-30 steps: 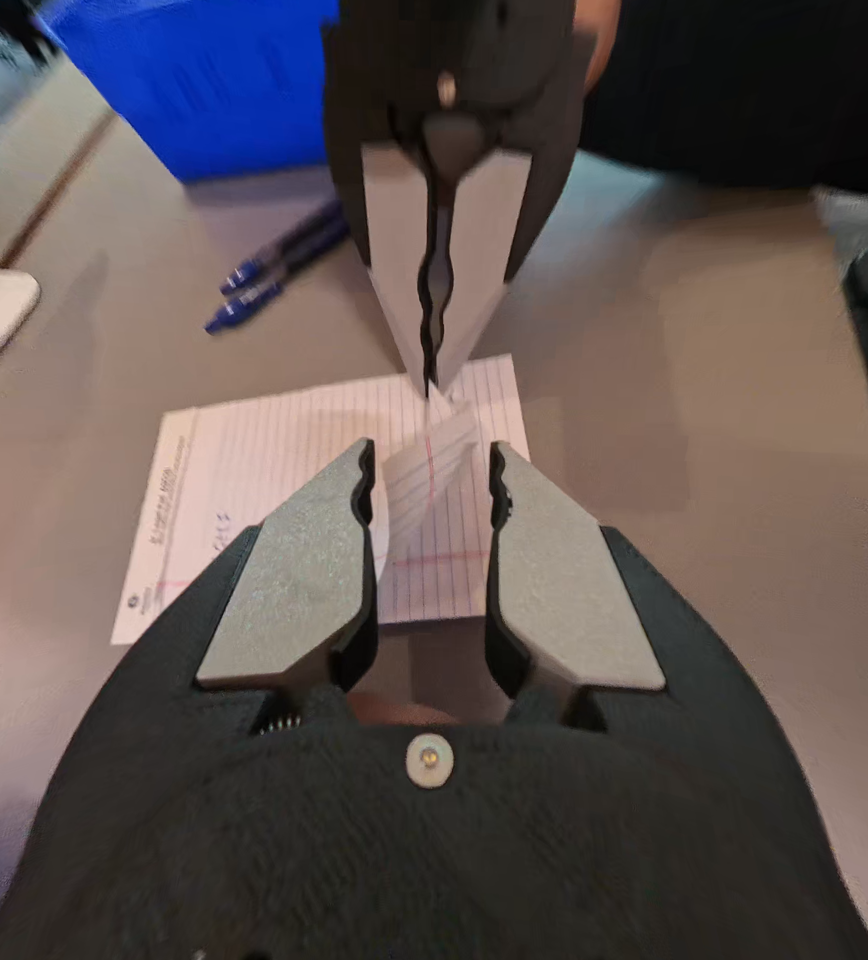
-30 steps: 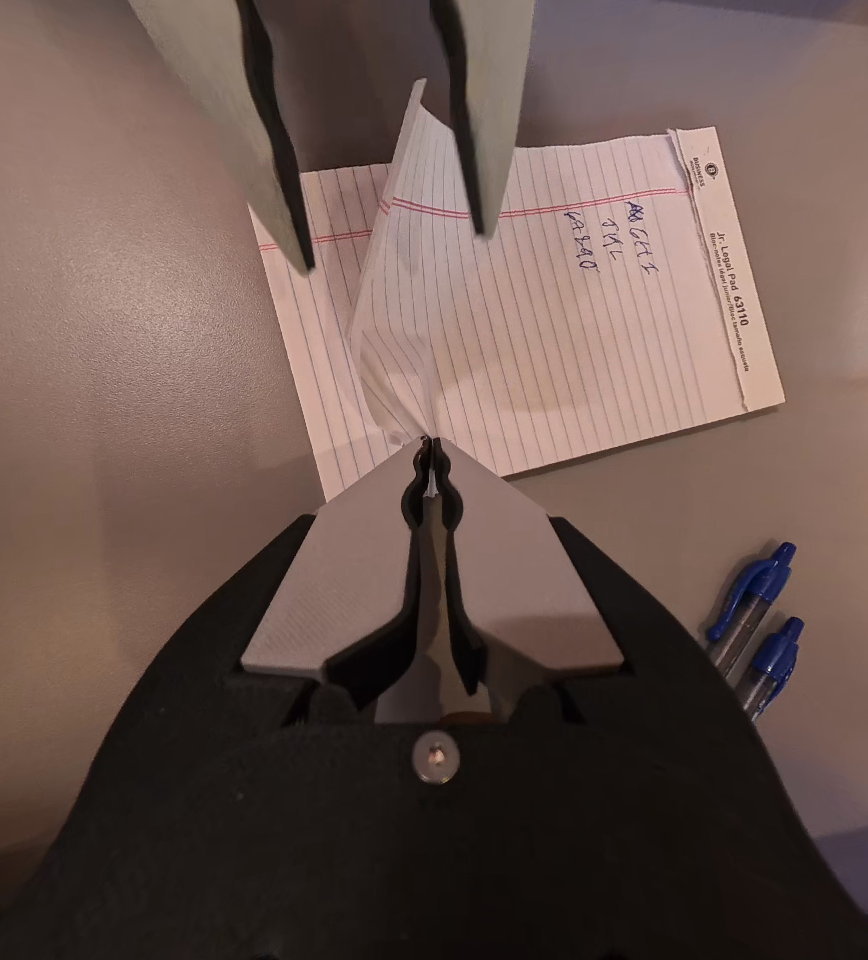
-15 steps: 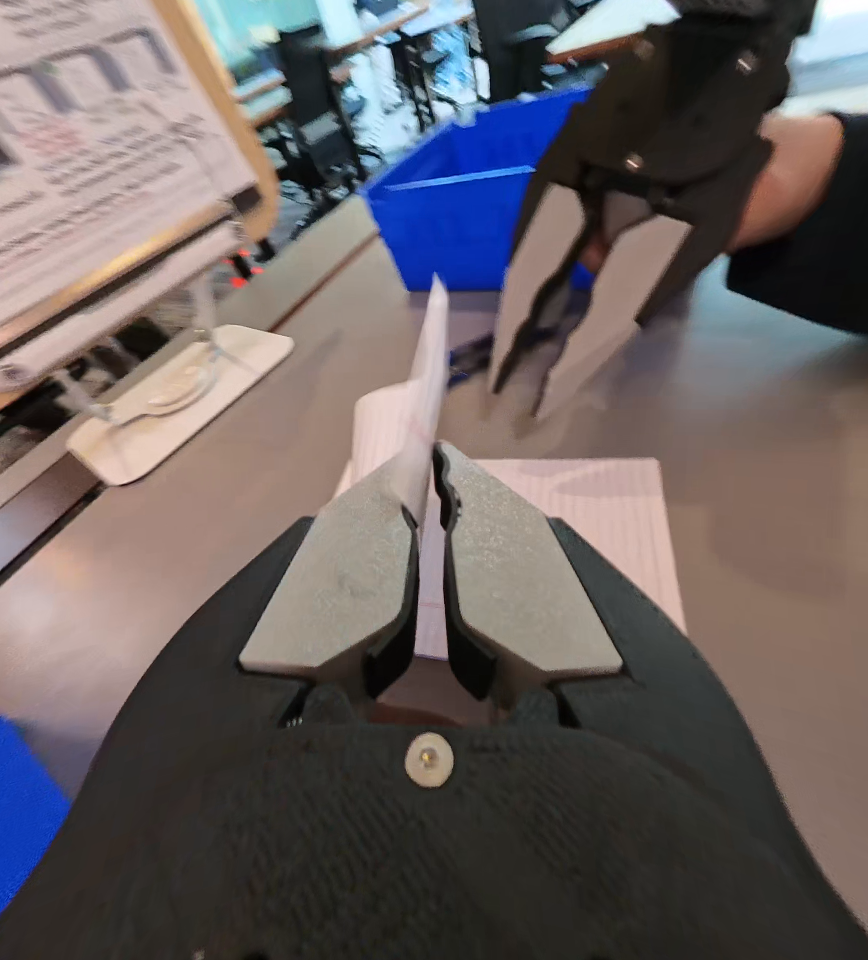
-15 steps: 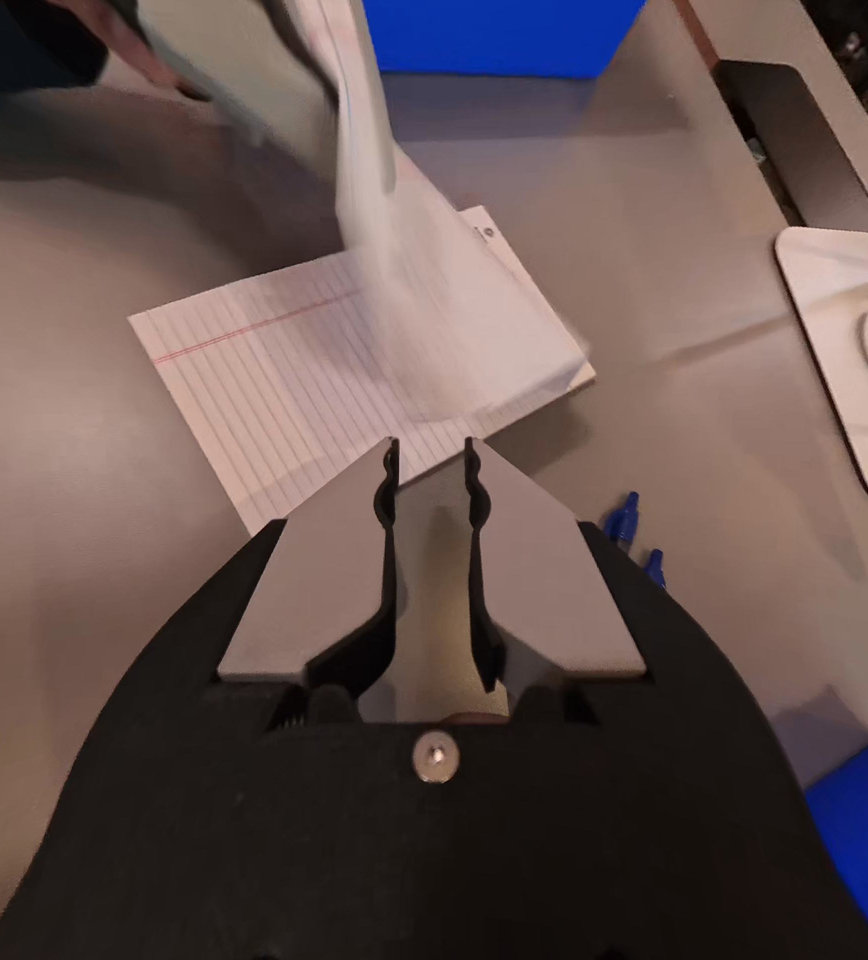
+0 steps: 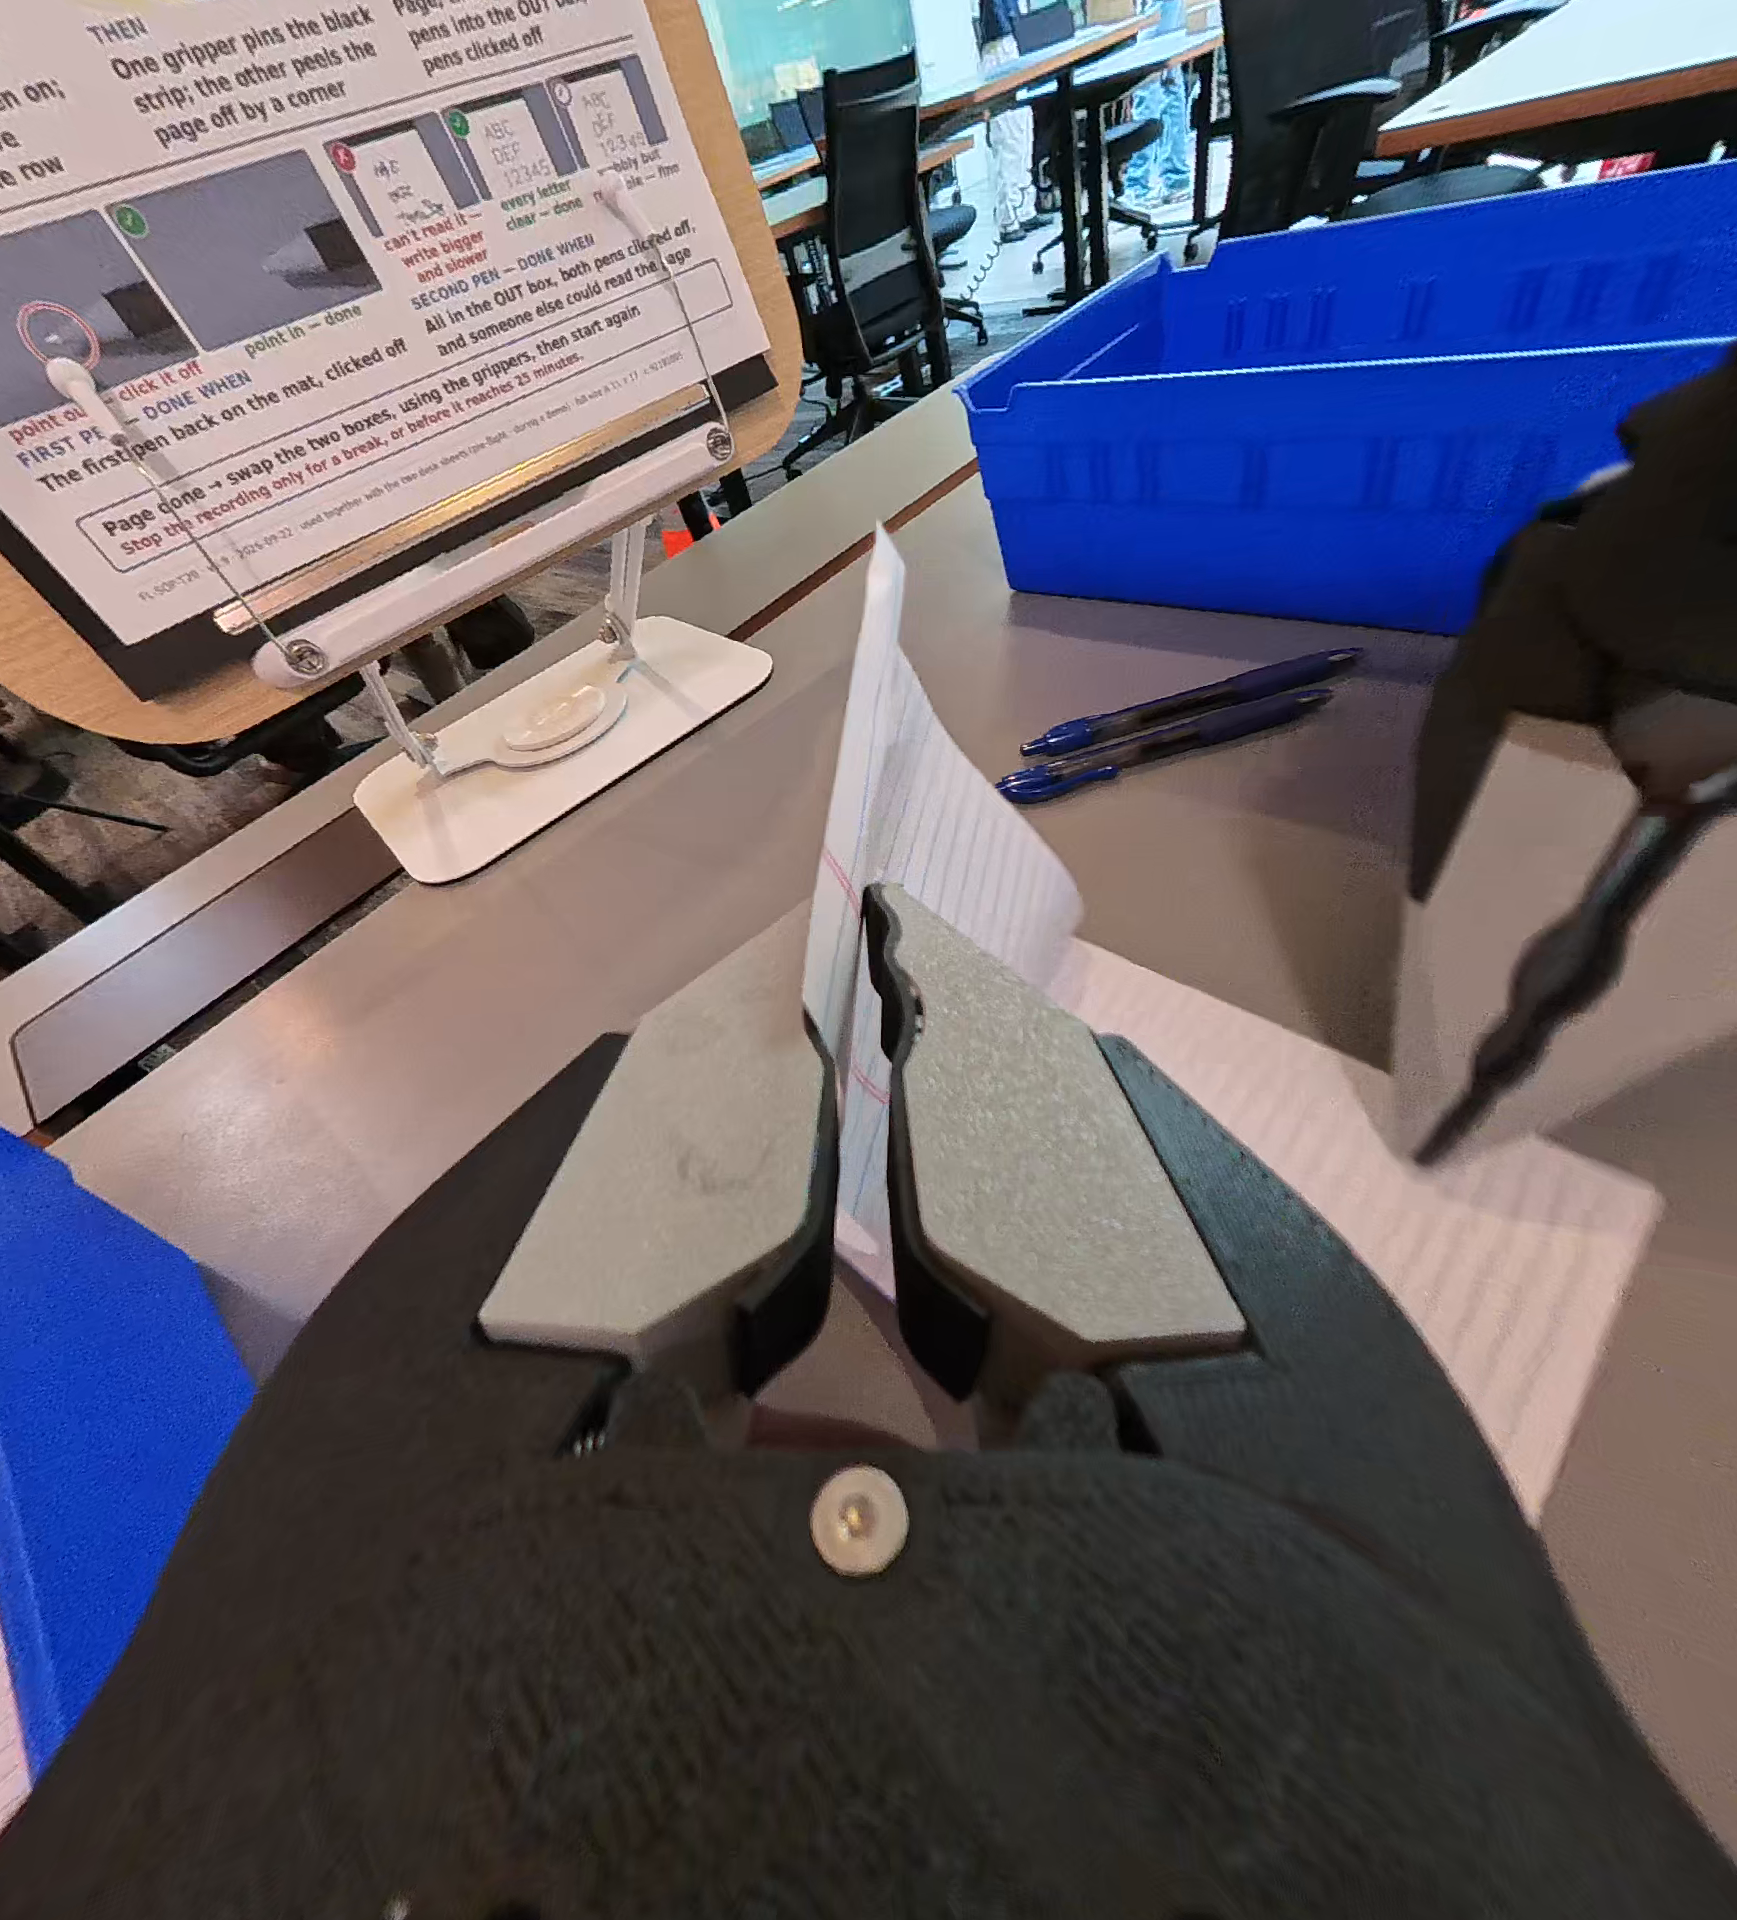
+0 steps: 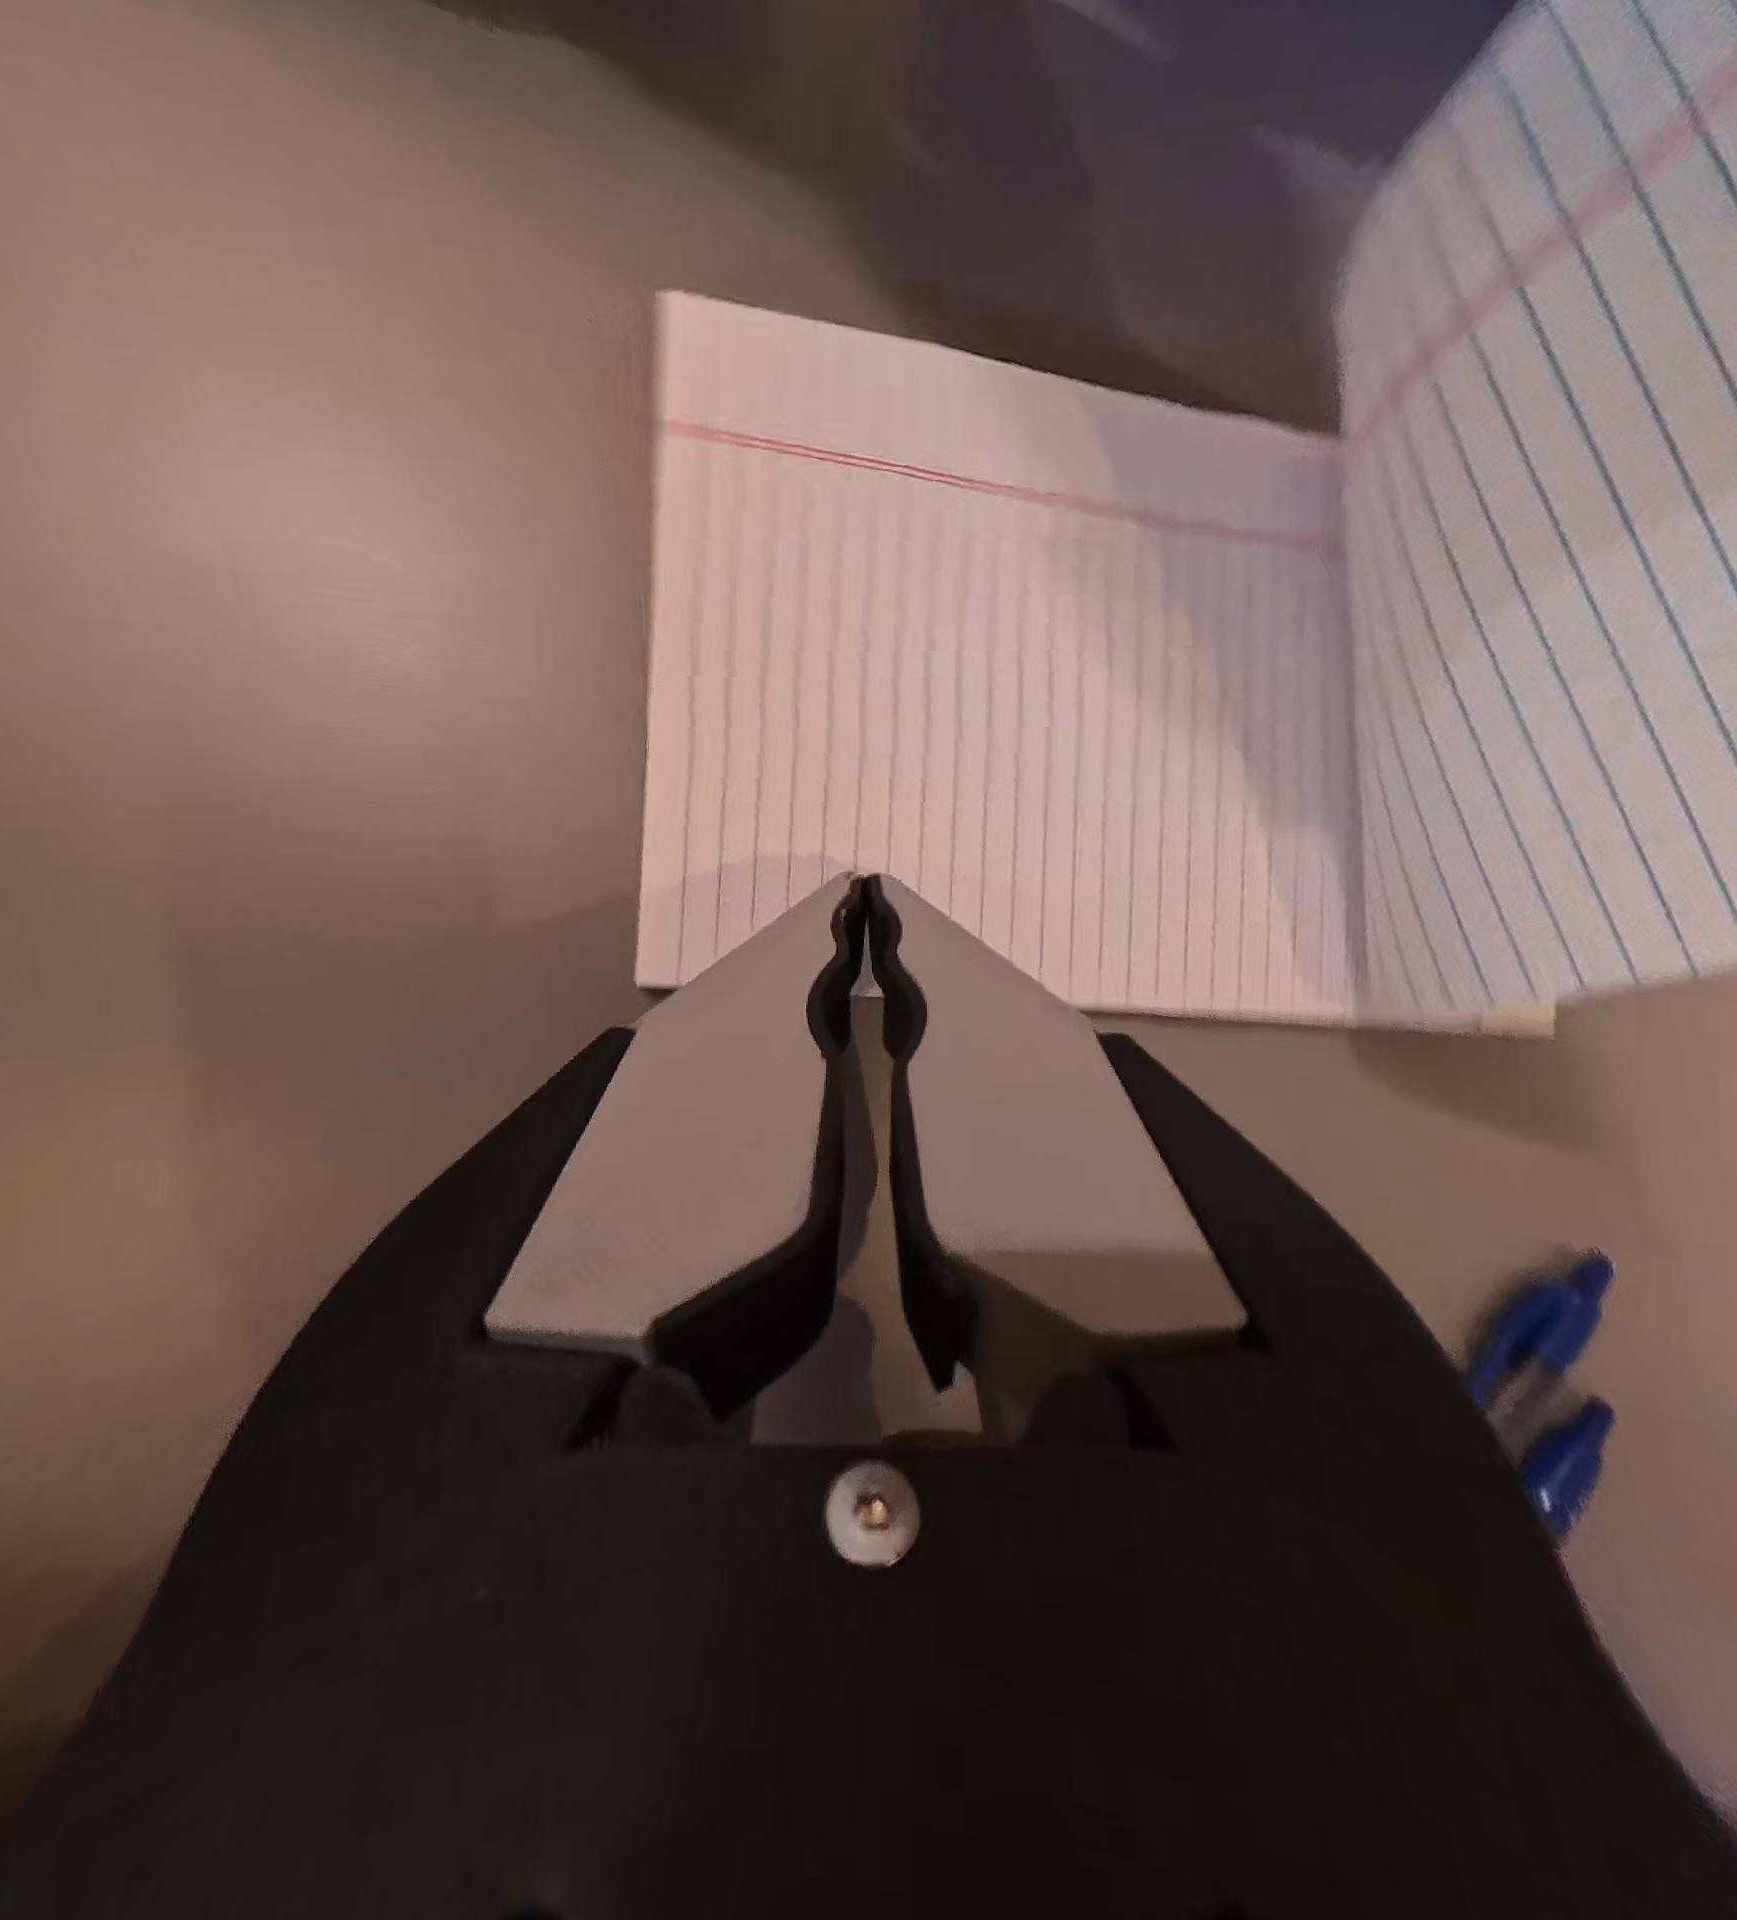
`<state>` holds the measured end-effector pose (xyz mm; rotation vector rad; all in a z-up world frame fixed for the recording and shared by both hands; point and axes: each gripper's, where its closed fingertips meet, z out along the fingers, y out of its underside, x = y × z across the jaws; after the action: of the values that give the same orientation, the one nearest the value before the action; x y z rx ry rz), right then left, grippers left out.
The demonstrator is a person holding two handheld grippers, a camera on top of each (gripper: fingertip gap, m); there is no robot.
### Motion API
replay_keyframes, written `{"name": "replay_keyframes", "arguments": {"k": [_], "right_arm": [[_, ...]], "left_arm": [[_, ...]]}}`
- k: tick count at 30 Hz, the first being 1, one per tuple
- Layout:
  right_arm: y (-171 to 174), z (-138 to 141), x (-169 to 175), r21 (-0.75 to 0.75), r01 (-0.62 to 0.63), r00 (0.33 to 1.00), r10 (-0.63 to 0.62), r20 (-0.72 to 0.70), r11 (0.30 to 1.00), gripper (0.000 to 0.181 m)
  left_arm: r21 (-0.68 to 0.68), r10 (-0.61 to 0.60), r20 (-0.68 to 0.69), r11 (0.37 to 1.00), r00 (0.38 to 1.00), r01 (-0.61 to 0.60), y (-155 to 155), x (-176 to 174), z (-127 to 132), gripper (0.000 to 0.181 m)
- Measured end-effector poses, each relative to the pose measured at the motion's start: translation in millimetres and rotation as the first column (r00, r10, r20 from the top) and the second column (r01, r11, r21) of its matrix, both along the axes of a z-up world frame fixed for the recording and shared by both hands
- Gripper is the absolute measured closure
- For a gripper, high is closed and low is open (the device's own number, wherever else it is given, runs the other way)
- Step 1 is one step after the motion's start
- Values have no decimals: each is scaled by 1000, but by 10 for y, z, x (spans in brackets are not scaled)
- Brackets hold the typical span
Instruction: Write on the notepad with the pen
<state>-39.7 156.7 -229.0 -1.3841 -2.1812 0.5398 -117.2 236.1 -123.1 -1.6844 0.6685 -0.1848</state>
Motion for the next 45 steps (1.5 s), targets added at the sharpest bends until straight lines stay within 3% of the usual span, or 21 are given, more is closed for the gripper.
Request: {"name": "replay_keyframes", "arguments": {"k": [6, 9, 13, 18, 21, 25, 30, 35, 37, 40, 45], "right_arm": [[-505, 11, -595, 10, -86, 988, 86, -126, 996, 181], [-494, 131, -593, 30, -96, 982, 99, -162, 995, 181], [1, 471, -403, -85, 84, 960, -104, -261, 993, 181], [727, 713, -123, -232, 363, 843, -424, -331, 902, 172], [832, 710, -70, -358, 396, 809, -505, -301, 846, 156], [750, 534, -122, -476, 384, 832, -520, -193, 792, 138], [676, 264, -201, -505, 403, 857, -509, -85, 763, 181], [641, 376, -207, -535, 363, 860, -496, -123, 763, 181], [643, 397, -183, -527, 356, 863, -487, -130, 772, 181], [615, 369, -156, -498, 349, 880, -461, -118, 794, 181], [583, 296, -166, -450, 359, 892, -443, -94, 818, 181]], "left_arm": [[6, 27, 3, 1000, 1000, -27, 27, -42, -2, 181], [-7, 30, 8, 1000, 1000, -30, 37, -60, -27, 181], [-16, 29, 4, 999, 1000, -29, 42, -53, -52, 181], [-20, 22, 3, 1000, 1000, -22, 33, -46, -55, 181], [-21, 23, 10, 1000, 1000, -22, 31, -54, -48, 181], [-27, 15, 15, 1000, 1000, -15, 25, -43, -54, 181], [-32, 11, 10, 999, 1000, -11, 21, -34, -64, 181], [-26, 20, 32, 999, 999, -19, 15, -71, -31, 180], [-24, 36, 37, 999, 999, -35, 13, -110, -2, 156], [-28, -50, 41, 998, 998, 51, -107, 2, 50, 143], [-15, -139, -153, 990, 978, 139, -285, 212, -40, 133]]}}
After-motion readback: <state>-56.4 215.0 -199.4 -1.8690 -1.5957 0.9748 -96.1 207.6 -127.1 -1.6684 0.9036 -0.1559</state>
